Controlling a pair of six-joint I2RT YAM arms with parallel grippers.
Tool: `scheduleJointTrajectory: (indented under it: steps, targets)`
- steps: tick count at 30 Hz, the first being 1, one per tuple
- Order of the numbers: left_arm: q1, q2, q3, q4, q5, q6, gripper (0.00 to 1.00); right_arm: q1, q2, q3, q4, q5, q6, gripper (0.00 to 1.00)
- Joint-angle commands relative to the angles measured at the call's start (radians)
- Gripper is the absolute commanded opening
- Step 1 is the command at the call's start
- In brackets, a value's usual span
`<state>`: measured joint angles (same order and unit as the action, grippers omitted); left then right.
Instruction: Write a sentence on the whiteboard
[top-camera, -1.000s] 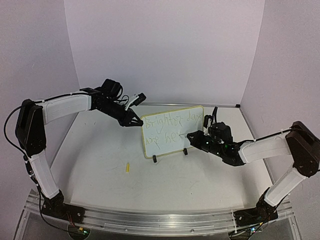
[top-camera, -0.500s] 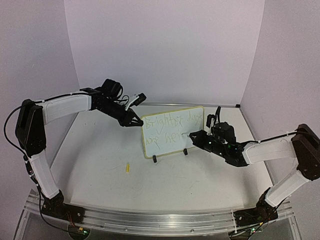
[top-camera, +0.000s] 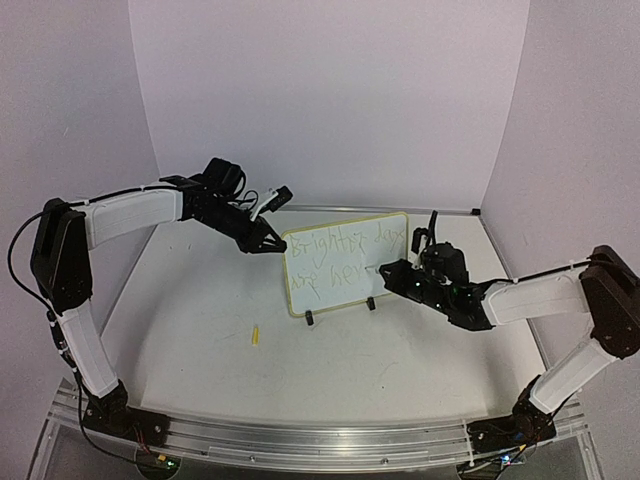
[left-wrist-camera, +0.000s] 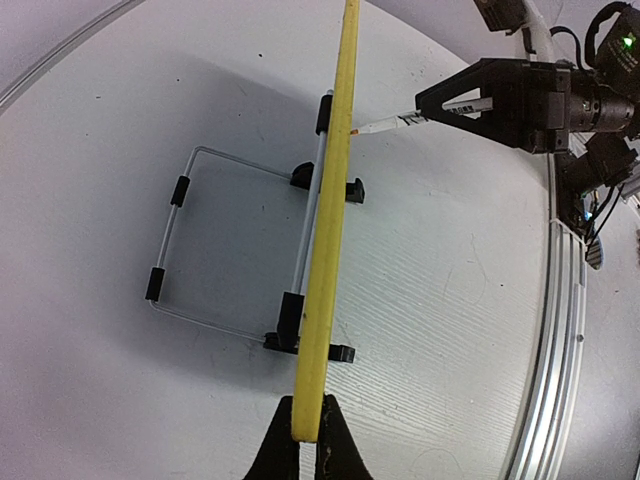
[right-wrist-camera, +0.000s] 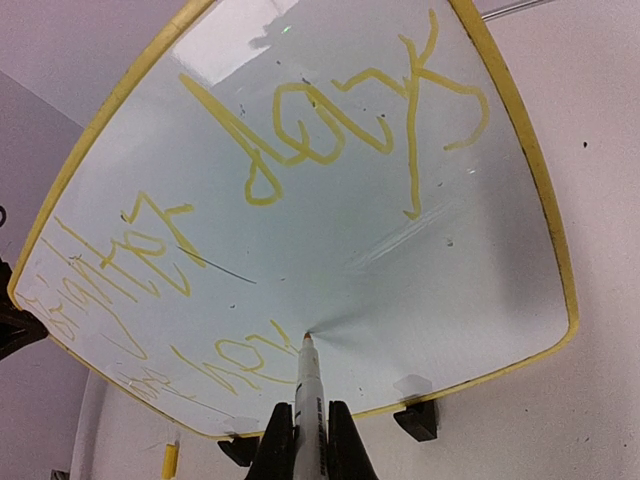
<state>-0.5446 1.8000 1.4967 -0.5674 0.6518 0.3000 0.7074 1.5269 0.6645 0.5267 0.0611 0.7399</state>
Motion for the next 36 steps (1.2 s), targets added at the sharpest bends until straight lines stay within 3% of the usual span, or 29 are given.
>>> scheduleJointTrajectory:
  steps: [1, 18, 36]
  targets:
    - [-0.003, -0.051, -0.004, 0.014, -0.009, 0.027, 0.00, -0.003, 0.024, 0.047, 0.006, 0.028, -0.016, 0.00]
    - [-0.003, -0.054, -0.004, 0.014, -0.009, 0.027, 0.00, -0.003, -0.026, 0.041, -0.028, 0.117, -0.013, 0.00]
    - [-0.003, -0.056, -0.004, 0.014, -0.008, 0.027, 0.00, -0.003, 0.024, 0.067, -0.008, 0.007, -0.034, 0.00]
